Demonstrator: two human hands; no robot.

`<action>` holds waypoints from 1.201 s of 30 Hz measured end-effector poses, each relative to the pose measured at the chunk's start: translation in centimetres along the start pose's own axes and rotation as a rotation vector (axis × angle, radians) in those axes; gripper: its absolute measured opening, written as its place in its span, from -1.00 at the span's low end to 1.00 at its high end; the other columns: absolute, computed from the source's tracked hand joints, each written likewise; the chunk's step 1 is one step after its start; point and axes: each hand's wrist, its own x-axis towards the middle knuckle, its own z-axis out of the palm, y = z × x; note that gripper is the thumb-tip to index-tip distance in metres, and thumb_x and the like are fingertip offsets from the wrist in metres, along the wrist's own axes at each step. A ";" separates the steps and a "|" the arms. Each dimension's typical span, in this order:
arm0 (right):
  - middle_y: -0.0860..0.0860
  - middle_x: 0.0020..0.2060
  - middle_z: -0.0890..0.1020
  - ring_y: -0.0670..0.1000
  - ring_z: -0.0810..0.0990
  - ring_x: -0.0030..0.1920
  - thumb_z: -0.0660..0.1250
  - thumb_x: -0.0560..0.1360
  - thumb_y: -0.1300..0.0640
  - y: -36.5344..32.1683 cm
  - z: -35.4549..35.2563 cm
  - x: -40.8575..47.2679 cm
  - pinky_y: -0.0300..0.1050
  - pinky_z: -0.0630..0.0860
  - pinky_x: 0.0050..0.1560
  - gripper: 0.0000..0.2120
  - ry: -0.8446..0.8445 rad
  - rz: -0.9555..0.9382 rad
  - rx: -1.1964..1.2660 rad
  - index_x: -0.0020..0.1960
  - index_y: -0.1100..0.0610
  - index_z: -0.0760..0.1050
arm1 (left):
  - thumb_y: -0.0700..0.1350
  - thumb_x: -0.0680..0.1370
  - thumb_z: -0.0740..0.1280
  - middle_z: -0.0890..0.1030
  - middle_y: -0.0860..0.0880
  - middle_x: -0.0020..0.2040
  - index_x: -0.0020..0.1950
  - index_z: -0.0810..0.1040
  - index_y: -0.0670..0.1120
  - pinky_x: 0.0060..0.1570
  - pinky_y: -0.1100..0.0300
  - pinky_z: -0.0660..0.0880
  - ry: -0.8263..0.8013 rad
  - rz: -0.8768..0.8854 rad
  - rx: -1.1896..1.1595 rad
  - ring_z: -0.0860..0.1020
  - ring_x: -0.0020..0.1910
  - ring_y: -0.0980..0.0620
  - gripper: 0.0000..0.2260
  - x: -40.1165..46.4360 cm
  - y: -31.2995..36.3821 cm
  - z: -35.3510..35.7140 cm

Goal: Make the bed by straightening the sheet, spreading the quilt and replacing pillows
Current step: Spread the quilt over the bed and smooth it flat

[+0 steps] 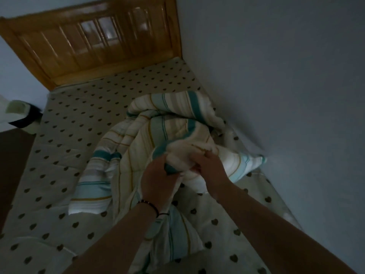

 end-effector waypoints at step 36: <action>0.02 0.33 0.50 0.07 0.49 0.27 0.19 0.57 -0.23 26.7 -10.2 7.9 0.04 0.40 0.36 -0.48 -0.176 0.298 -1.060 0.42 0.01 0.40 | 0.06 0.30 0.34 0.54 0.03 -0.30 -0.21 0.56 -0.01 -0.29 0.21 0.44 -0.464 0.560 0.195 0.50 -0.30 0.05 -0.82 -10.3 -12.8 1.2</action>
